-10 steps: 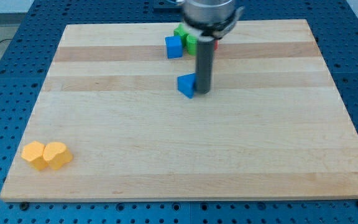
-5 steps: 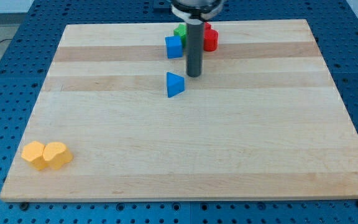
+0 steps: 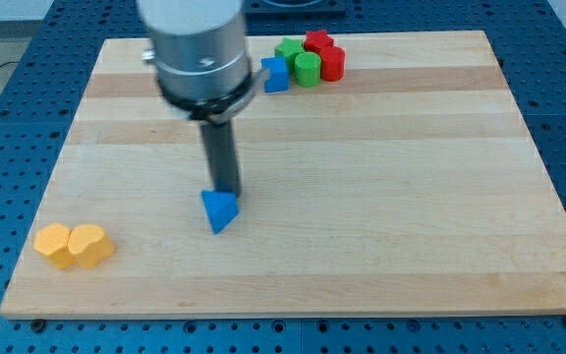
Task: Push the blue triangle to the right side of the yellow heart
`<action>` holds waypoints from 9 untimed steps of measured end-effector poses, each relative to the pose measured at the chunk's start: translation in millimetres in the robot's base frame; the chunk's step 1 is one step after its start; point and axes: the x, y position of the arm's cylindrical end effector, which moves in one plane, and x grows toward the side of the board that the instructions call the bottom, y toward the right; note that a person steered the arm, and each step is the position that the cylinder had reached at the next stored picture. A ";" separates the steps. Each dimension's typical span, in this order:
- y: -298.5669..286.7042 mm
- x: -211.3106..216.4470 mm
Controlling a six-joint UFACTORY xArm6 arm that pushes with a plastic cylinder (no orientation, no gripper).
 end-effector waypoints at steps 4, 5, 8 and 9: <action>40.2 -23.0; 42.0 -7.1; -39.6 31.5; -41.2 31.5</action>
